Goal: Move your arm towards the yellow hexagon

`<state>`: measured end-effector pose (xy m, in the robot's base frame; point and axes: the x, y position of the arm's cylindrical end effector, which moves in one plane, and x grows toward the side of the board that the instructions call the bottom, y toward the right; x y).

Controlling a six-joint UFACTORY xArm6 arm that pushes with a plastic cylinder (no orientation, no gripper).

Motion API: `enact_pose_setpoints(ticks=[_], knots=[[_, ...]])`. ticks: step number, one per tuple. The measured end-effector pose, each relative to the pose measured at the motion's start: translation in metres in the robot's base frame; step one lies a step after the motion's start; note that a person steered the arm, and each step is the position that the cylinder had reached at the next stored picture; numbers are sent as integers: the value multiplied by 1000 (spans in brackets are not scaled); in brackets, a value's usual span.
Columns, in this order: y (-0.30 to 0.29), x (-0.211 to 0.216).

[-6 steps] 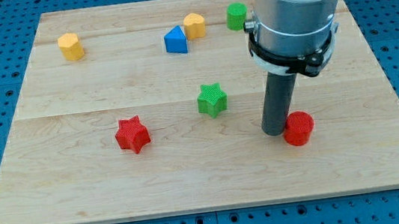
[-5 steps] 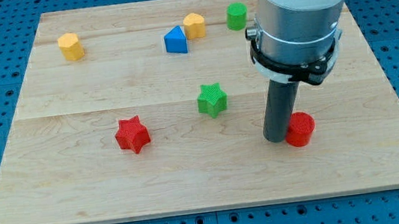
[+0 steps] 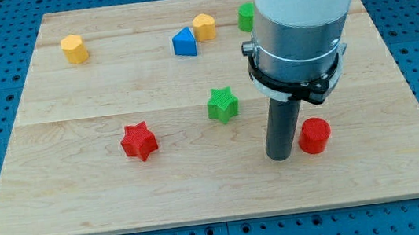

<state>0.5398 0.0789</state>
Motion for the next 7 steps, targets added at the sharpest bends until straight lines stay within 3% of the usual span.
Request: enact_pose_setpoints(ticks=[4, 7], knots=[[-126, -50], [-200, -183]])
